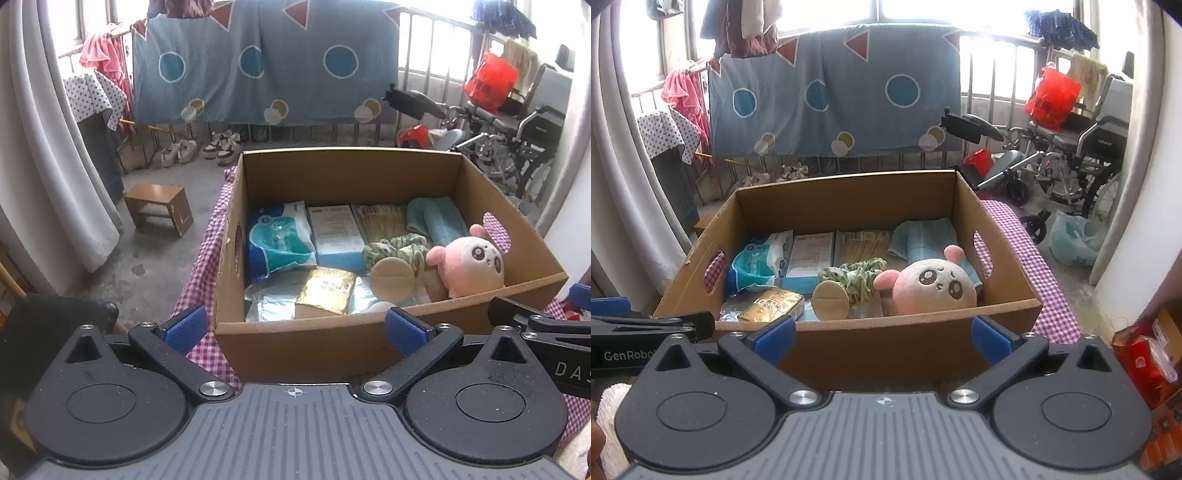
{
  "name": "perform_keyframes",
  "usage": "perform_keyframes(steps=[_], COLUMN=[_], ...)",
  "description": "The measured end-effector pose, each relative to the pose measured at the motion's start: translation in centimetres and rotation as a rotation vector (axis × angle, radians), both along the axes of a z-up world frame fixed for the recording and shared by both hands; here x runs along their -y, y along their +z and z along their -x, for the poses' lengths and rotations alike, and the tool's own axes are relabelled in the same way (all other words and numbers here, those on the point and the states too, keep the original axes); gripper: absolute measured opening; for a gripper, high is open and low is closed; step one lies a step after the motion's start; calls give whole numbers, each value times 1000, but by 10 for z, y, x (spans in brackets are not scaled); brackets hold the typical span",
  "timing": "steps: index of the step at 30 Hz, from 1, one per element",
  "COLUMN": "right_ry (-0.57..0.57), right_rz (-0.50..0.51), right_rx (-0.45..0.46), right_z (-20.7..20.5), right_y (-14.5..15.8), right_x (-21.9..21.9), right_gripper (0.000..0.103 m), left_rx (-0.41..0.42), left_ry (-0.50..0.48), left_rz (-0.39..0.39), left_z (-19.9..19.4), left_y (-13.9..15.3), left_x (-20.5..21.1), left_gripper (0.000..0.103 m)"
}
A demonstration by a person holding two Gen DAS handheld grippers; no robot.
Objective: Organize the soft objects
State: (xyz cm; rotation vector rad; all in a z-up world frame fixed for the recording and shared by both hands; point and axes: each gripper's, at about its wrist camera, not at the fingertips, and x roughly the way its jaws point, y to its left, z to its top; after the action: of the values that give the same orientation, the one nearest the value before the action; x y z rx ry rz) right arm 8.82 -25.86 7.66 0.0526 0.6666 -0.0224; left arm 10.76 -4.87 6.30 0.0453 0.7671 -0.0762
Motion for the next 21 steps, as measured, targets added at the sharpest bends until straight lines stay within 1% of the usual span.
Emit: perform_keyframes(steps=[21], right_ry=[7], right_rz=[-5], right_rx=[-11], right_z=[-3], right_y=[-2], right_x=[4], right_gripper=[103], left_rx=[-11], left_ry=[7], left_rz=[-17], left_z=[1], left_y=[-1], left_x=[4], left_gripper=[103])
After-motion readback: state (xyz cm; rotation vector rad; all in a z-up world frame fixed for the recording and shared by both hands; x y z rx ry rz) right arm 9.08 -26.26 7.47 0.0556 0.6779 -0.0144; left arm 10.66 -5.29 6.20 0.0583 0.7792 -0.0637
